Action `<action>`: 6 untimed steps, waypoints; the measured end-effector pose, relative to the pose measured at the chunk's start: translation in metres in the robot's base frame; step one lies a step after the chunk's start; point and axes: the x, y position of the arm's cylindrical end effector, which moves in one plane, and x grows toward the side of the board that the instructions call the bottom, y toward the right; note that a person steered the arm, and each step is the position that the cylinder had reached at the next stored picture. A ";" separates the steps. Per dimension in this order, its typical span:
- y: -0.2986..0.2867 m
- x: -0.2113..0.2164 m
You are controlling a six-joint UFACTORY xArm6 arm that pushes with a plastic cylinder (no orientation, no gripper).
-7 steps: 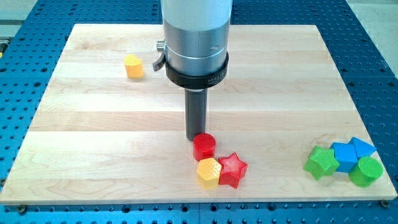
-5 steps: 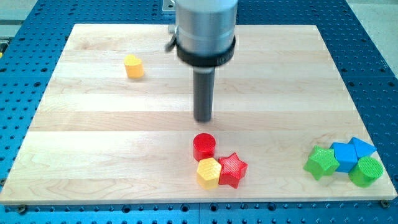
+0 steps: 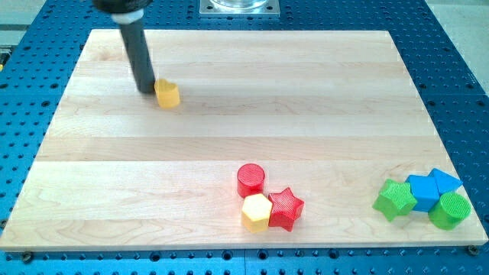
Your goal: Push the yellow heart diagonally top to the red circle
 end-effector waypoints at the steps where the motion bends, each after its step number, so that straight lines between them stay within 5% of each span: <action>1: 0.003 0.008; 4: 0.149 -0.010; 6: 0.067 -0.028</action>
